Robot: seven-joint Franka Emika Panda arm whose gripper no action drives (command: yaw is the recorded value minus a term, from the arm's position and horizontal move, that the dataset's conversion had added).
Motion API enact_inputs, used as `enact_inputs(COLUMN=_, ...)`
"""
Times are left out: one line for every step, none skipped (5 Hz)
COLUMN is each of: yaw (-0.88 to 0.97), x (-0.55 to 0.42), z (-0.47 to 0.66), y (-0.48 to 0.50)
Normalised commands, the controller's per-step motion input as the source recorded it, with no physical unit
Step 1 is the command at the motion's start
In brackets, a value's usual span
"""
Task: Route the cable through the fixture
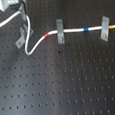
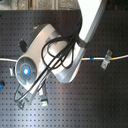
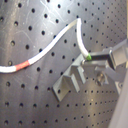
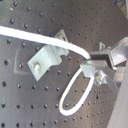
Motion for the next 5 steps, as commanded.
enact_inputs(yaw=0.0, x=-0.28, z=0.09, y=-0.419)
enact_inputs(yaw=0.0, x=-0.006, z=0.0, y=-0.009)
enact_inputs(yaw=0.13, x=-0.344, z=0.16, y=-0.48)
enact_inputs(yaw=0.16, x=-0.33, z=0.17, y=-0.445)
enact_inputs(yaw=0.14, x=-0.129, z=0.0, y=-0.023)
